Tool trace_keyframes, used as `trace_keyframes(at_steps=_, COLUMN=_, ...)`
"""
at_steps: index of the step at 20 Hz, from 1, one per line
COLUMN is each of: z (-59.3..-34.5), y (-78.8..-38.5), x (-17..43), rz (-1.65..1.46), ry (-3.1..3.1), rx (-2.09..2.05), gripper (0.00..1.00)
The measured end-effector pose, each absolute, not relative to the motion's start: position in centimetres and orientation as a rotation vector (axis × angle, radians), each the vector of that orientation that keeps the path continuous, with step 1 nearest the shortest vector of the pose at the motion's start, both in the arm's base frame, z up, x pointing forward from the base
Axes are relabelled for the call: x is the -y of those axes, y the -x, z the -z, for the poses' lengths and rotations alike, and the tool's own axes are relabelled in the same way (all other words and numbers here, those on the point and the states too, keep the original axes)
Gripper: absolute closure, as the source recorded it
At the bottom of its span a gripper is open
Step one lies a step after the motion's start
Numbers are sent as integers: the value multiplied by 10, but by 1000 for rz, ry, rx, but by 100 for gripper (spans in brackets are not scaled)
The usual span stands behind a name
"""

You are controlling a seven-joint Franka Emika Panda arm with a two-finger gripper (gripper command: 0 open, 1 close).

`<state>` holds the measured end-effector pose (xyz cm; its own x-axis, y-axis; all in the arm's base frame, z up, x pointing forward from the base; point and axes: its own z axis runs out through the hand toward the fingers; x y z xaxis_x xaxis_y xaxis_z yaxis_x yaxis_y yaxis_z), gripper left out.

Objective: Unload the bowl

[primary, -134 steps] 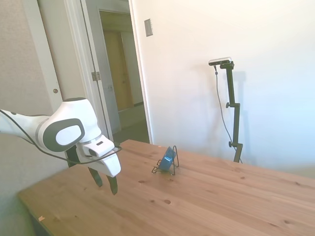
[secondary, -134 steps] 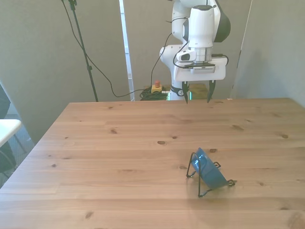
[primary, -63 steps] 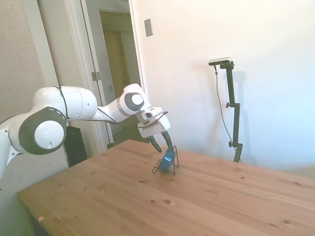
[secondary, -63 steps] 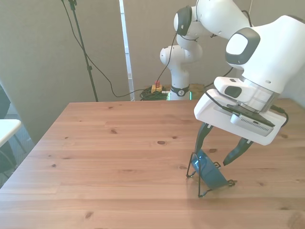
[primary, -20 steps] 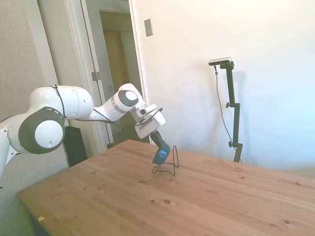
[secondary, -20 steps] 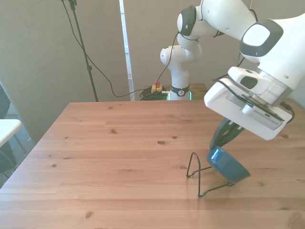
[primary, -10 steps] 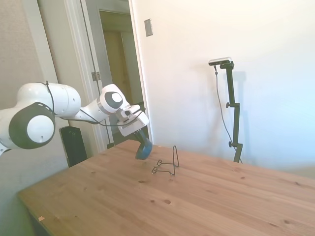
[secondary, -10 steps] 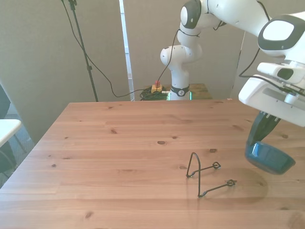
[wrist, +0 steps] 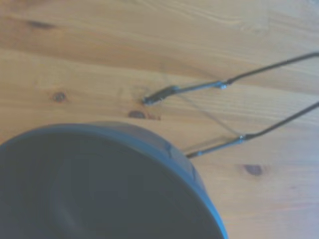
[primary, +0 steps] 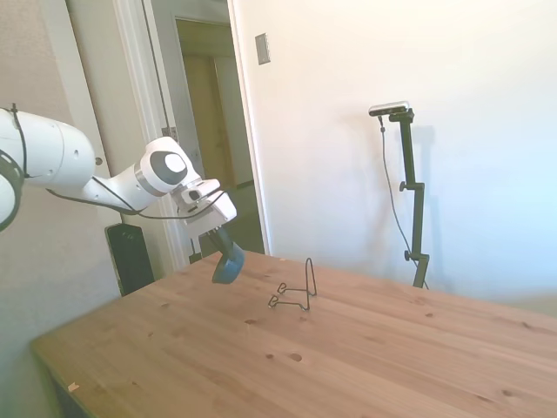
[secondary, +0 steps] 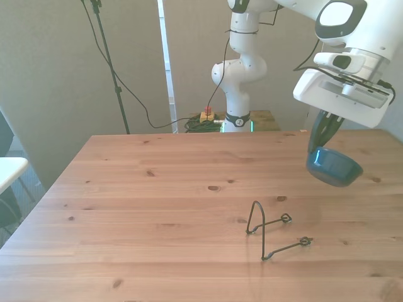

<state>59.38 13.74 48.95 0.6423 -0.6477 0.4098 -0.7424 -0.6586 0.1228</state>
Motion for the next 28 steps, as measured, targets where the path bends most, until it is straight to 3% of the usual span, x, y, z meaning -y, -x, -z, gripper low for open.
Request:
trace_keyframes(at_steps=7, z=-487, y=-548, x=-128, rz=-383, ry=-2681, rx=1204, gripper=100)
trace_keyframes(at_steps=13, z=-493, y=-520, x=-67, rz=-305, ry=-2728, rx=1303, gripper=100)
trace_keyframes(at_steps=28, z=-427, y=-465, x=97, rz=-128, ry=-2781, rx=1688, gripper=100)
